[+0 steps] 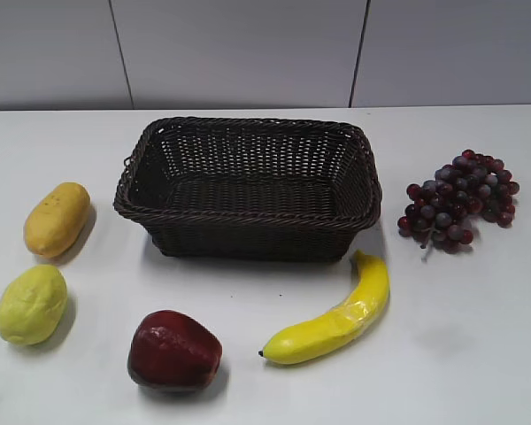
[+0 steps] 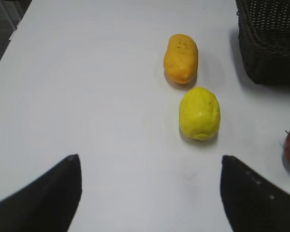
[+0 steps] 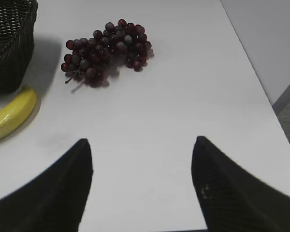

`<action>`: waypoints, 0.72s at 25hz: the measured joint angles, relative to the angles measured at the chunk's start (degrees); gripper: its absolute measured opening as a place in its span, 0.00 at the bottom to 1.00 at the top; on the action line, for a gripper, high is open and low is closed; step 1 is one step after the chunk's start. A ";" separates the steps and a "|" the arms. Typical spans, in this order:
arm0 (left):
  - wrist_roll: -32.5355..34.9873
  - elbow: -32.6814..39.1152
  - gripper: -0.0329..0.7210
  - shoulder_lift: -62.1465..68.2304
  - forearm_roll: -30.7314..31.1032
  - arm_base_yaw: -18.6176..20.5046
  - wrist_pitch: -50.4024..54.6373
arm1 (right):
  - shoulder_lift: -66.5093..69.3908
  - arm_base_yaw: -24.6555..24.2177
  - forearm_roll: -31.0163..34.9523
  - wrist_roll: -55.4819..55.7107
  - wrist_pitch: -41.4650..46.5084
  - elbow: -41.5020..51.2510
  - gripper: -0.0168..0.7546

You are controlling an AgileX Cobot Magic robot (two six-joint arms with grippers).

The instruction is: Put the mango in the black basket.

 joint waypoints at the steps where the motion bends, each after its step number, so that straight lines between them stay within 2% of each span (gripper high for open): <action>1: 0.00 0.00 0.94 0.00 0.00 0.00 0.00 | 0.00 0.00 0.00 0.00 0.00 0.00 0.67; 15: 0.00 0.00 0.90 0.00 0.00 0.00 -0.26 | 0.00 0.00 0.00 0.00 0.00 0.00 0.67; 18: 0.00 -0.72 0.90 0.39 0.05 0.00 -3.28 | 0.00 0.00 0.00 0.00 0.00 0.00 0.67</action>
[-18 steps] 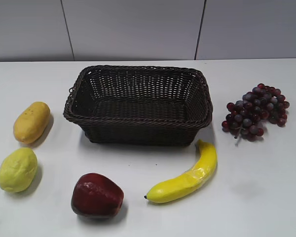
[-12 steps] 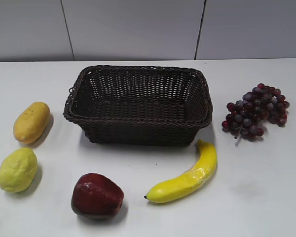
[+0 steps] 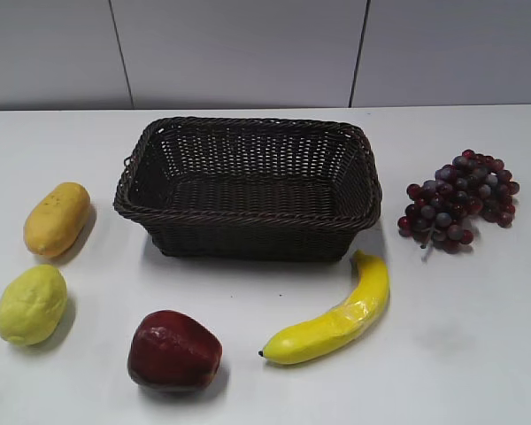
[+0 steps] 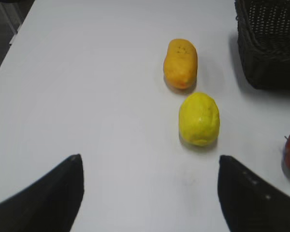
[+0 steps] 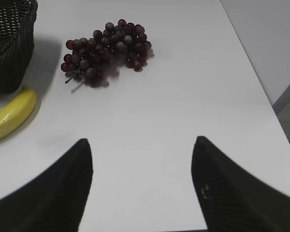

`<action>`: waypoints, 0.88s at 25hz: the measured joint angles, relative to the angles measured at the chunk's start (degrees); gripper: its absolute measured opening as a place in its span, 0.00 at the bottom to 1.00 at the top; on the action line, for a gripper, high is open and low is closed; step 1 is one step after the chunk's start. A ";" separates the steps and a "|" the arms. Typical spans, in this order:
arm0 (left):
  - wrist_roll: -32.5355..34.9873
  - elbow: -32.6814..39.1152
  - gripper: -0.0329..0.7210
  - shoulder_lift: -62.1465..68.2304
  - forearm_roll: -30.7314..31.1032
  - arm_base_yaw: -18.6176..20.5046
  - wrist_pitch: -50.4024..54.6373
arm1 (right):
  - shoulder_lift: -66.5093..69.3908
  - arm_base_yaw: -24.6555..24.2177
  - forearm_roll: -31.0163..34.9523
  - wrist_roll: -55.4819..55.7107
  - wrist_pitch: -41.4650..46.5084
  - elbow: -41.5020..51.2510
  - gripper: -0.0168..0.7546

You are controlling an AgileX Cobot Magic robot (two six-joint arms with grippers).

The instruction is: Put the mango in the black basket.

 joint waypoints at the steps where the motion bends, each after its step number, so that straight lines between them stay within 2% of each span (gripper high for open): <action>1: 0.00 -0.28 0.90 0.86 0.00 0.00 -2.50 | 0.00 0.00 0.00 0.00 0.00 0.00 0.67; 7: 0.00 -0.49 0.89 13.88 -0.30 0.00 -24.14 | 0.00 0.00 0.00 0.00 0.00 0.00 0.67; 11: 0.00 -1.66 0.89 28.11 -3.61 0.00 -31.70 | 0.00 0.00 0.00 0.00 0.00 0.00 0.67; 15: 0.24 -6.54 0.89 46.27 -7.58 0.00 -31.40 | 0.00 0.00 0.00 0.00 0.00 0.00 0.67; 22: 5.82 -21.57 0.89 75.86 -10.35 -0.45 -18.79 | 0.00 0.00 0.00 0.00 0.00 0.00 0.67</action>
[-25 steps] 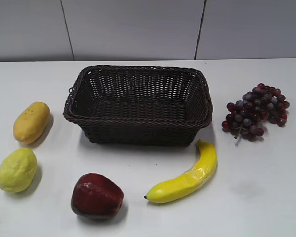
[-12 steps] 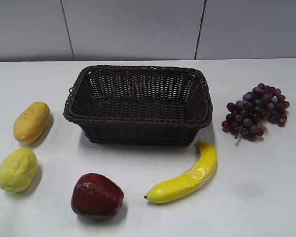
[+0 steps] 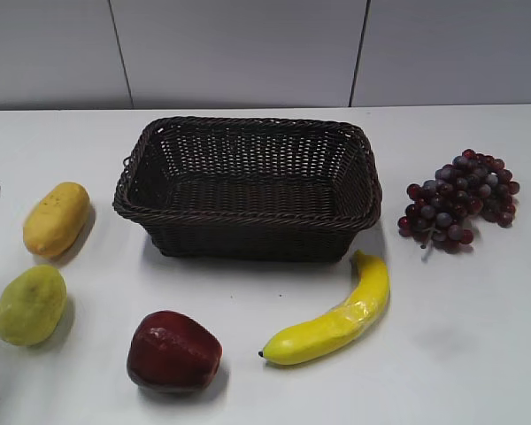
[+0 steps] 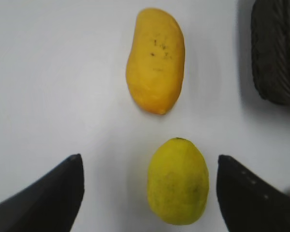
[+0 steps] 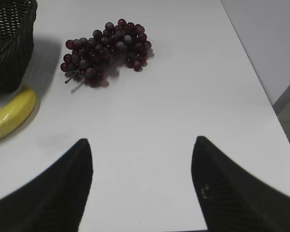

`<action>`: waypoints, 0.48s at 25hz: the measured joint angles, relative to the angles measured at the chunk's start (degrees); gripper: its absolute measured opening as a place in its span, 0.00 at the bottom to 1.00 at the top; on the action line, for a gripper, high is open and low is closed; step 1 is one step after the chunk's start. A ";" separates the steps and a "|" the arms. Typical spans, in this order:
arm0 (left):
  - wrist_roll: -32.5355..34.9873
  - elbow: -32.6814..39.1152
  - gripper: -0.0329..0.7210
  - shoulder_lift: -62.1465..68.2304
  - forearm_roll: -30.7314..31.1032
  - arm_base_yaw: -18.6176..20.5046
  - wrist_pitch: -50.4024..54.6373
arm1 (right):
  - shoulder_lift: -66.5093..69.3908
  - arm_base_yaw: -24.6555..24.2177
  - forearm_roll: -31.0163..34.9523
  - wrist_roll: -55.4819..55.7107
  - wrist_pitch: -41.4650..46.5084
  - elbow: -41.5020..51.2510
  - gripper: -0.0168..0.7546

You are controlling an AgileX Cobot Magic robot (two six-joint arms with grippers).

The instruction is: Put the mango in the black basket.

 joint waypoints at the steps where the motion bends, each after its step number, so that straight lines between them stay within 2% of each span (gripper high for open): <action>1: 0.44 -1.86 0.89 3.45 -0.06 -0.41 1.09 | 0.00 0.00 0.00 0.00 0.00 0.00 0.67; 6: 1.60 -7.55 0.95 16.63 0.16 -3.02 0.85 | 0.00 0.00 0.00 0.00 0.00 0.00 0.67; 12: 1.74 -13.57 0.96 25.69 0.68 -3.85 -2.00 | 0.00 0.00 0.00 0.00 0.00 0.00 0.67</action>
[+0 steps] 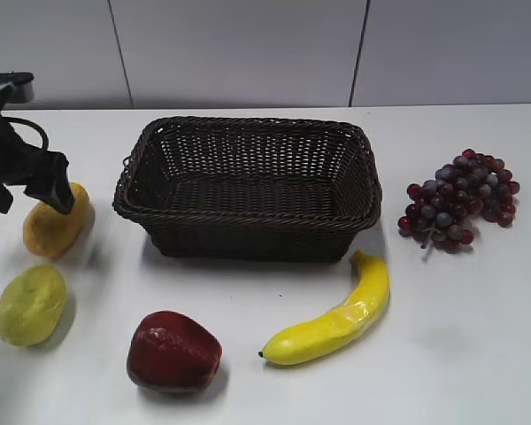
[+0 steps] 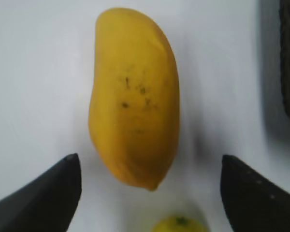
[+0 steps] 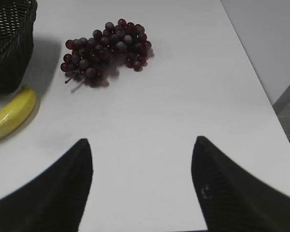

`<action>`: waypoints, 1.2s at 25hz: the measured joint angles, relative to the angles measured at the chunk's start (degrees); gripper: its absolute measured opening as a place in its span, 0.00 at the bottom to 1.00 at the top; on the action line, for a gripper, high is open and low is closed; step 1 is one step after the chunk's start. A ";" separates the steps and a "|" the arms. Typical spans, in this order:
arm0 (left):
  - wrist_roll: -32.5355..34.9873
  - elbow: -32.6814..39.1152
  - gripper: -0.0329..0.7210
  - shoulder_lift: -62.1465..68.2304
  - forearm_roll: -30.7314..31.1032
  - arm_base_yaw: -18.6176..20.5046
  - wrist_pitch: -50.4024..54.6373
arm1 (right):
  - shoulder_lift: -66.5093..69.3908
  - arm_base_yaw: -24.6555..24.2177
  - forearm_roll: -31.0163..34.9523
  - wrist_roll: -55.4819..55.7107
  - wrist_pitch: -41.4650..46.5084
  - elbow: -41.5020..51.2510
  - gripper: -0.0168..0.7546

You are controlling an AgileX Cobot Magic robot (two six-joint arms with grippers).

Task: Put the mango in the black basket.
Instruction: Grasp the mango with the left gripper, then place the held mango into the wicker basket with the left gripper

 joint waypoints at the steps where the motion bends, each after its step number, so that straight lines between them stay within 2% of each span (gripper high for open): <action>1: 0.00 -0.82 0.96 1.32 0.16 0.00 -0.23 | 0.00 0.00 0.00 0.00 0.00 0.00 0.67; 7: 0.06 -5.37 0.96 8.19 0.31 -0.04 -0.67 | 0.00 0.00 0.00 0.00 0.00 0.00 0.67; 12: 0.12 -6.05 0.95 12.24 -0.70 -0.04 -0.92 | 0.00 0.00 0.00 0.00 0.00 0.00 0.67; 14: 0.12 -6.05 0.90 13.23 -0.76 -0.04 -0.83 | 0.00 0.00 0.00 0.00 0.00 0.00 0.67; 16: 0.12 -6.11 0.81 13.62 -0.76 -0.04 -0.69 | 0.00 0.00 0.00 0.00 0.00 0.00 0.67; 20: 0.12 -7.79 0.80 13.66 -0.49 -0.04 2.23 | 0.00 0.00 0.00 0.00 0.00 0.00 0.67; 25: 0.12 -14.15 0.80 11.30 0.36 -0.04 10.29 | 0.00 0.00 0.00 0.00 0.00 0.00 0.67; 30: 0.12 -23.86 0.80 6.80 -3.38 -1.28 15.14 | 0.00 0.00 0.00 0.00 0.00 0.00 0.67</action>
